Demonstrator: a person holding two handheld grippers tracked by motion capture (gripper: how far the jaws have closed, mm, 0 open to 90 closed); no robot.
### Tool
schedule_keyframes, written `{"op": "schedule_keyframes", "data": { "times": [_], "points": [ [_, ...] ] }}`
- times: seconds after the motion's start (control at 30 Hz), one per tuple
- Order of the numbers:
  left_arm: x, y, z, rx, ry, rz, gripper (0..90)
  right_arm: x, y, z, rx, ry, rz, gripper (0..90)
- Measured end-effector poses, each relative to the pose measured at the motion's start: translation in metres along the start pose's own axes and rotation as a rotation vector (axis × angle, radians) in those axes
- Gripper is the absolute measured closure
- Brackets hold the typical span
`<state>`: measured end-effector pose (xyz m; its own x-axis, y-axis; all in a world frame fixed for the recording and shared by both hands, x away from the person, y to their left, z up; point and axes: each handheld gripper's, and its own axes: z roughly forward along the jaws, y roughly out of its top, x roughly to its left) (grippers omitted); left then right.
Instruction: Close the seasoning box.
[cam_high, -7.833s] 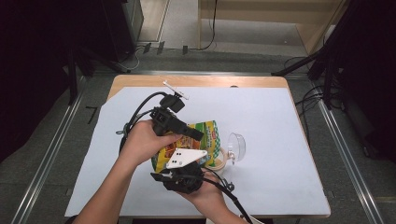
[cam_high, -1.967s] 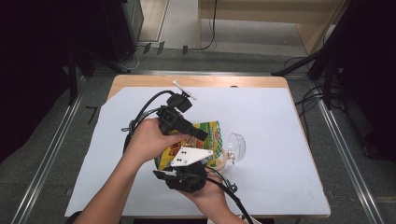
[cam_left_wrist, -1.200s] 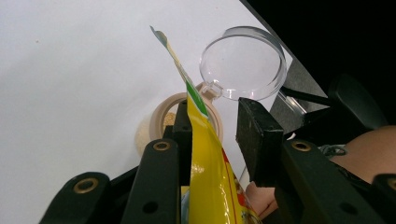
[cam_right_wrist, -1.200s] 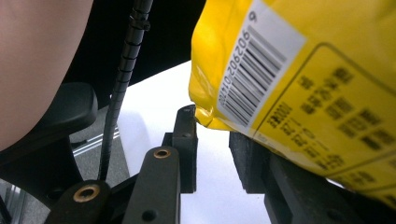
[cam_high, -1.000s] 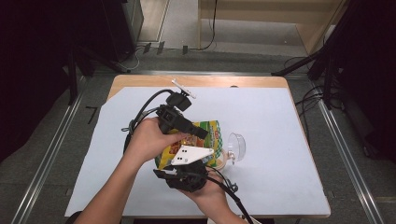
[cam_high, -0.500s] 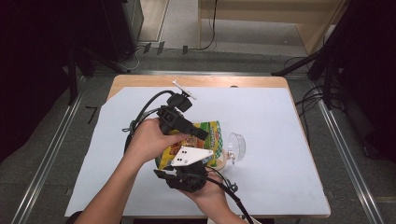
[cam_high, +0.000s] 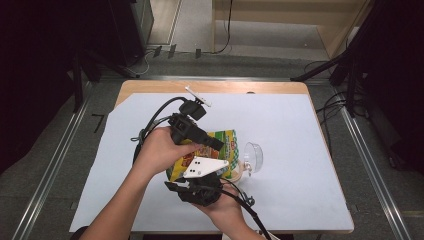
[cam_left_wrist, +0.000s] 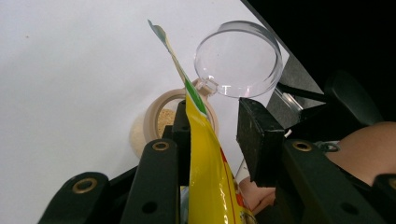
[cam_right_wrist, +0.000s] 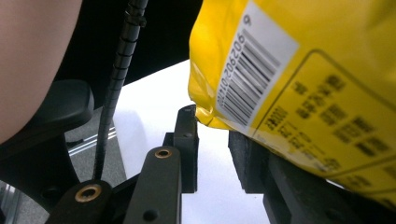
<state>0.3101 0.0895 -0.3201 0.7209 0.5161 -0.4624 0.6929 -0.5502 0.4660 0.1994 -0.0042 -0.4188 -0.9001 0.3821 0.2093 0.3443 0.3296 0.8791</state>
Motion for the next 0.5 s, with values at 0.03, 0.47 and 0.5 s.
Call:
{"op": "schedule_keyframes", "data": {
  "times": [0.03,0.47,0.5],
  "points": [
    [-0.0003,0.0003,-0.0007,-0.003,0.0,0.001,69.2,0.0,0.0006,-0.0003,0.0,0.001,0.002,74.5],
    [0.0038,0.0044,0.0,-0.009,-0.015,-0.016,69.9,-0.0024,0.0037,-0.0011,-0.005,-0.002,0.02,74.4],
    [0.0037,0.0045,0.0,-0.01,-0.015,-0.017,69.9,-0.0025,0.0038,-0.0012,-0.005,-0.002,0.021,74.4]
  ]
}}
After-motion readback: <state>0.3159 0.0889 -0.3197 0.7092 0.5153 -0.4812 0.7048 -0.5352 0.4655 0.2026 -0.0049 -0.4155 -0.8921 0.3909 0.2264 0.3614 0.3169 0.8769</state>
